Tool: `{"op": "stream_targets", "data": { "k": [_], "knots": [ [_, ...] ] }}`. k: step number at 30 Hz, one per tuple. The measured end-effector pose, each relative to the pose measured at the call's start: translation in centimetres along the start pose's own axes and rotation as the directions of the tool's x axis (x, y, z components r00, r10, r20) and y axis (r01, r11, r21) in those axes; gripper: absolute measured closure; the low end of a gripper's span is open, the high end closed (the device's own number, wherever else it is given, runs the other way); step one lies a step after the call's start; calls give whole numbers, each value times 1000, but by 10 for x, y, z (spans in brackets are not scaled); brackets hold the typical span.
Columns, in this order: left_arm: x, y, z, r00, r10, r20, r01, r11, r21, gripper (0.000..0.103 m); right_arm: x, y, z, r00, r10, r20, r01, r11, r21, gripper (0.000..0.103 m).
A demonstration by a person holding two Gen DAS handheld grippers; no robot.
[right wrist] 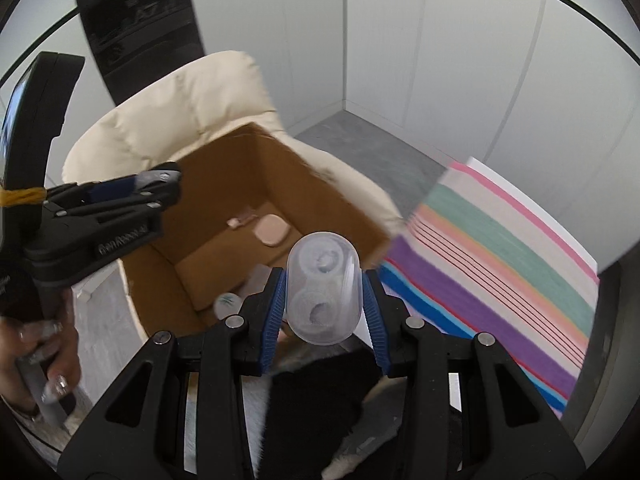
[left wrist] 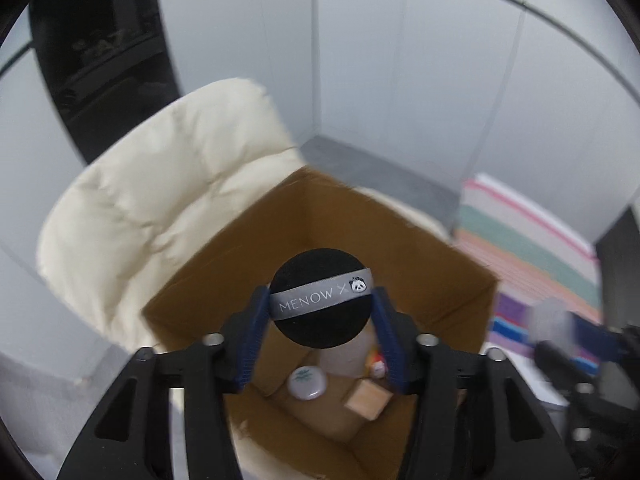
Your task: Organize objects
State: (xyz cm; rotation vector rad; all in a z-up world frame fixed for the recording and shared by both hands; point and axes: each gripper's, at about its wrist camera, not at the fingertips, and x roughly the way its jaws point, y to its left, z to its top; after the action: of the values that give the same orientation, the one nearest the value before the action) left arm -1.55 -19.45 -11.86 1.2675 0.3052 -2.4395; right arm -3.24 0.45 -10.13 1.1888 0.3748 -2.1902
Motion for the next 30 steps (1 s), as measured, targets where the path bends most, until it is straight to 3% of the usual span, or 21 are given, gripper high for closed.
{"op": "stream_targets", "data": {
  "k": [1, 2, 3, 5, 14, 17, 20, 23, 26, 28, 30],
  "knots": [
    [0, 1, 2, 1000, 1, -5, -1, 1000, -3, 28, 3, 7, 4, 1000, 27, 9, -27, 1000, -1, 60],
    [1, 1, 4, 1000, 3, -9, -3, 1000, -7, 14, 6, 10, 6, 999, 40, 6, -40, 999, -1, 41],
    [0, 1, 6, 1000, -2, -12, 2, 1000, -7, 4, 10, 13, 9, 999, 42, -2, -42, 999, 2, 14],
    [-2, 0, 7, 1000, -13, -11, 13, 1000, -6, 3, 13, 16, 11, 1000, 24, 0, -24, 1000, 14, 1],
    [-1, -13, 6, 995, -14, -99, 17, 999, 27, 3, 7, 3, 8, 1000, -1, -8, 1, 998, 61, 1],
    [-22, -27, 13, 992, -78, -103, 88, 991, 97, 3, -25, -3, 4, 998, -28, 62, 22, 995, 101, 1],
    [-64, -42, 23, 990, -132, -52, 139, 976, 167, 3, -67, -12, -1, 991, -45, 125, 22, 983, 180, 1],
    [-102, -62, 35, 991, -112, -79, 127, 966, 227, 3, -110, -28, -7, 984, -99, 146, 52, 955, 293, 0],
    [-134, -77, 37, 978, -145, -149, 181, 947, 266, 3, -152, -39, -16, 970, -178, 164, 104, 918, 383, 0],
    [-154, -85, 34, 975, -144, -169, 188, 941, 282, 3, -173, -44, -21, 958, -257, 125, 174, 872, 458, 0],
    [-167, -88, 29, 976, -125, -177, 174, 938, 299, 3, -187, -47, -25, 946, -323, 32, 264, 824, 501, 0]
  ]
}}
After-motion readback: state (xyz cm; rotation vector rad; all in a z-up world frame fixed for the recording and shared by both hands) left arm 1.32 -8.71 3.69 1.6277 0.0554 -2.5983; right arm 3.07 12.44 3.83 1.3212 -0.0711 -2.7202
